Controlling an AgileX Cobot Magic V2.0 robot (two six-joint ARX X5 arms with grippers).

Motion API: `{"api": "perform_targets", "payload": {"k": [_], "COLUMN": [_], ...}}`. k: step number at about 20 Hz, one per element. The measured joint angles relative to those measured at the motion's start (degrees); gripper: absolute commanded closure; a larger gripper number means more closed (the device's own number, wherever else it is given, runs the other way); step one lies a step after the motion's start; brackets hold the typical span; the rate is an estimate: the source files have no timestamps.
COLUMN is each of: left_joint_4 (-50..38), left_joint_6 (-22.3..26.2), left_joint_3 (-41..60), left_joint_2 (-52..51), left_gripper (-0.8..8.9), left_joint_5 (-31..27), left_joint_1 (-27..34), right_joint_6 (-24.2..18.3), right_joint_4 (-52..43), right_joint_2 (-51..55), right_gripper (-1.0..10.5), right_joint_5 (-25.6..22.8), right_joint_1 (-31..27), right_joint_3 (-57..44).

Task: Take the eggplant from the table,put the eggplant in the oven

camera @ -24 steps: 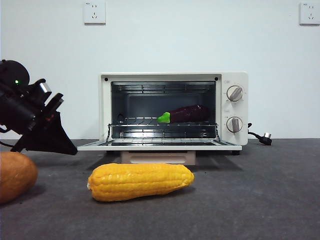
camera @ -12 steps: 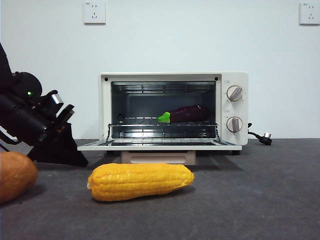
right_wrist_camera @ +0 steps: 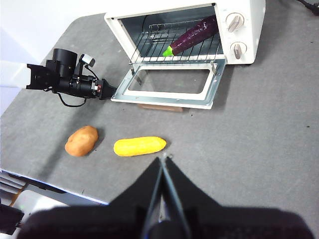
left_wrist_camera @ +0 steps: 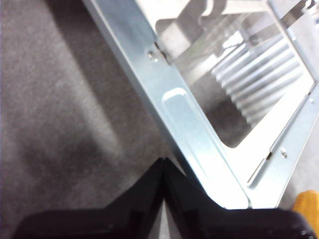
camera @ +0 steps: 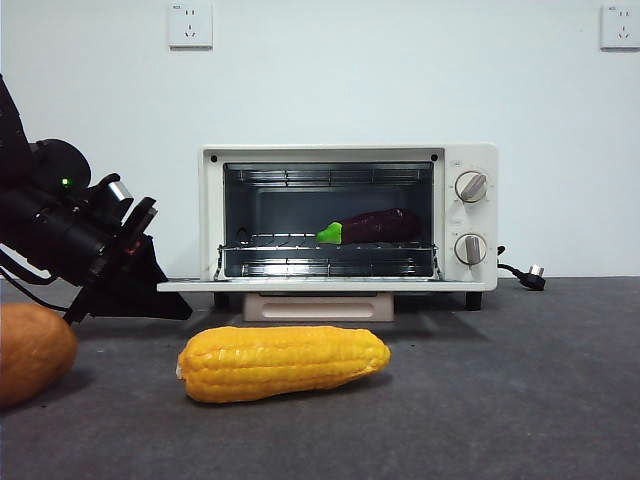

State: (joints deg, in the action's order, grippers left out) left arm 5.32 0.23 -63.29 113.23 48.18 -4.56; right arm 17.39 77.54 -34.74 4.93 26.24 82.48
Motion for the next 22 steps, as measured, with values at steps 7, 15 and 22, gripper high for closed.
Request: {"api": "perform_targets", "payload": {"k": [7,15,22], "left_joint_4": [-3.5,-9.5,-14.2], "left_joint_6": [-3.2,-8.2,-12.0], "left_joint_3": [0.0,0.0,0.0], "left_joint_2": [0.0,0.0,0.0], "left_gripper": [8.20,8.20,8.20], "left_joint_5": [3.3,7.0,7.8], "left_joint_1": [0.5,0.8,0.8], "right_joint_6": [0.0,0.0,0.0], "right_joint_4": [0.0,0.0,0.0], "right_joint_2": [0.0,0.0,0.0], "right_gripper": [9.6,9.6,9.6], "right_joint_5": [0.0,-0.7,-0.7], "right_joint_1": [0.0,0.0,0.0], "right_joint_3": [0.0,0.0,0.0]}}
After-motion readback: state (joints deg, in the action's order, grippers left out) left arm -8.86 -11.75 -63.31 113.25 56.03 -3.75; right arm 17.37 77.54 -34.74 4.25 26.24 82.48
